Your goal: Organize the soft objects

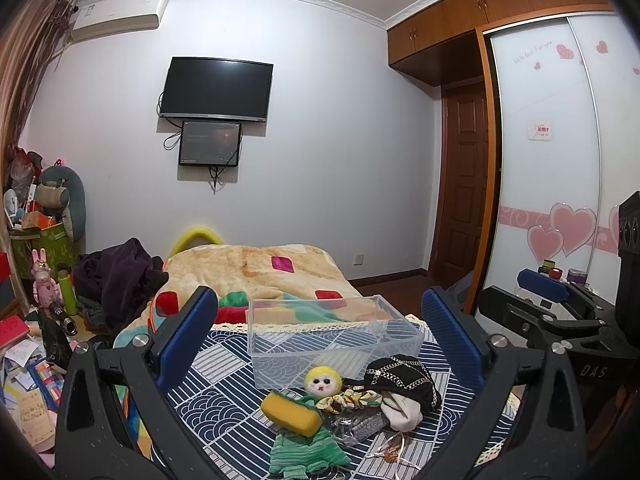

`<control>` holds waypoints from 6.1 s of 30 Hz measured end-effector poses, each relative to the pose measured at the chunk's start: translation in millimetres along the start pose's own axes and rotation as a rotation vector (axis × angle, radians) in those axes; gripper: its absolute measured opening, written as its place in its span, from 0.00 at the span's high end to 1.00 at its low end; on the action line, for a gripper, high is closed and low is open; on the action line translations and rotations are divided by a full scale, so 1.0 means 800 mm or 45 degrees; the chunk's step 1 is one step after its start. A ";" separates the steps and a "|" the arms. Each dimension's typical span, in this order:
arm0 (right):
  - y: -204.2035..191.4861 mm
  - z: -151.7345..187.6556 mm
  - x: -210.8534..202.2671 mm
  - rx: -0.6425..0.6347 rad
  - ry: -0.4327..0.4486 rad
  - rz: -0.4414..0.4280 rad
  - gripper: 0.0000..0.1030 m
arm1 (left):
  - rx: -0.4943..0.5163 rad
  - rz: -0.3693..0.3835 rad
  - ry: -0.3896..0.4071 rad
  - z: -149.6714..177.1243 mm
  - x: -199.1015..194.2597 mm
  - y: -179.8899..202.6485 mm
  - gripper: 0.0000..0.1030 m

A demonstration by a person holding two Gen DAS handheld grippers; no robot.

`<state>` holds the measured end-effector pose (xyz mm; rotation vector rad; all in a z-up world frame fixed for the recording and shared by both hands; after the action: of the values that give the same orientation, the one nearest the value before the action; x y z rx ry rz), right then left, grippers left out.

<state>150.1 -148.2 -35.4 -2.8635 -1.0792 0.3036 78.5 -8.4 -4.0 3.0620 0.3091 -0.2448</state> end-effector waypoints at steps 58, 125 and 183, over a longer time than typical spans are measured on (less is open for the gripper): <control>0.056 0.154 0.086 0.272 -0.523 -0.093 0.52 | -0.002 0.040 -0.589 0.193 0.136 -0.006 0.47; 0.099 0.122 0.218 0.133 -0.786 -0.067 0.78 | 0.294 -0.044 -0.827 0.163 0.345 0.026 0.45; 0.051 0.187 0.108 0.270 -0.708 -0.204 0.55 | 0.229 0.162 -0.813 0.215 0.220 0.058 0.56</control>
<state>209.2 -122.8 -200.9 -2.5383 -1.2444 1.1717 232.1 -31.3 -200.2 2.9354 0.0540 -1.2538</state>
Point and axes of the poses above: each gripper's, at about its wrist camera, not at the fingertips, and x roughly the way its jaws point, y to its right, z to its underside, the point moved 9 cm from there along x, roughly the way its jaws point, and after that the axes turned 12 degrees about -z, right-handed, at the moved point
